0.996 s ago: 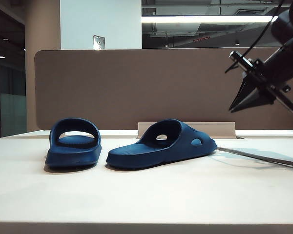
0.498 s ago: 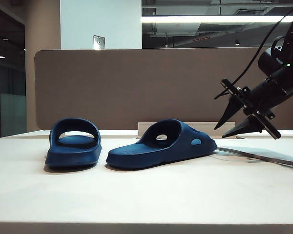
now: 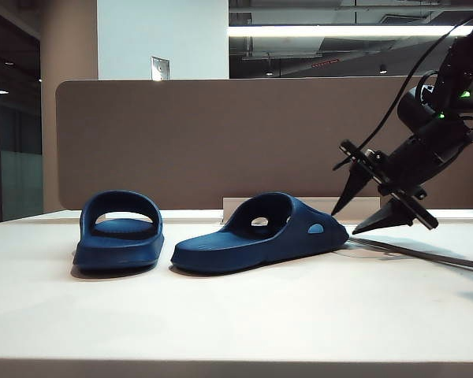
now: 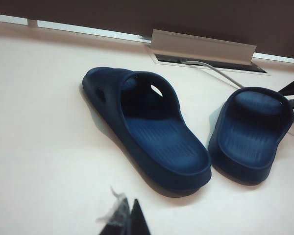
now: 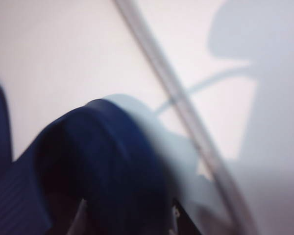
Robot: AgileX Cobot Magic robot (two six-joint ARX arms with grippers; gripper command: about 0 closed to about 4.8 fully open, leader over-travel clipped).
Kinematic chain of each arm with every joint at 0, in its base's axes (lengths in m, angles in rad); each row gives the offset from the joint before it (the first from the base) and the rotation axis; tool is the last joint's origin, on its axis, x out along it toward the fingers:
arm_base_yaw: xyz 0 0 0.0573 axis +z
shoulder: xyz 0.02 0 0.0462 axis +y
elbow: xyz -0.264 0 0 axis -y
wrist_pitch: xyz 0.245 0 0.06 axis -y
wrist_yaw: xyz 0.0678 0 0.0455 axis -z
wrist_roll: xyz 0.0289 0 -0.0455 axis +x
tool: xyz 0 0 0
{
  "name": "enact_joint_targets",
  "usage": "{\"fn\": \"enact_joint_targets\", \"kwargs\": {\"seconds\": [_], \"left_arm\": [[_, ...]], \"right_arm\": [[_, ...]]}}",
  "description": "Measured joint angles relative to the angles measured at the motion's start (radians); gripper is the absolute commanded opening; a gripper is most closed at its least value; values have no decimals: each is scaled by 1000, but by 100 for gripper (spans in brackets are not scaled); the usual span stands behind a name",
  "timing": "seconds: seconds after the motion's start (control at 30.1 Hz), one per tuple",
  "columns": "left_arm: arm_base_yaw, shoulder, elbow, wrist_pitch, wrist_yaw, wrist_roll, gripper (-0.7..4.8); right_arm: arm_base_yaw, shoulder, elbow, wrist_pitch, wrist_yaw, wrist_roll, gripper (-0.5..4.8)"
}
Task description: Interlock the pair of blue slippers on the table with their fronts facing up.
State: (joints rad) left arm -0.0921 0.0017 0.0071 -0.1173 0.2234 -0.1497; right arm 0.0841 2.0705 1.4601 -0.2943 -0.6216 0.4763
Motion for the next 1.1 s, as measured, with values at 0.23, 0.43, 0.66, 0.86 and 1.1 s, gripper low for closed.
{"fn": "enact_joint_targets", "kwargs": {"seconds": [0.23,0.43,0.66,0.86,1.1], "left_arm": [[0,0,0,0,0,0,-5],[0,0,0,0,0,0,-5],[0,0,0,0,0,0,-5],[0,0,0,0,0,0,-5],[0,0,0,0,0,0,-5]], "right_arm": [[-1,5,0,-10,21,-24,221],[-2,32,2,-1,16,-26,223],[-3,37,2,18,0,-26,224],[-3,37,2,19,-2,-26,224],[-2,37,2,30,-35,-33,224]]}}
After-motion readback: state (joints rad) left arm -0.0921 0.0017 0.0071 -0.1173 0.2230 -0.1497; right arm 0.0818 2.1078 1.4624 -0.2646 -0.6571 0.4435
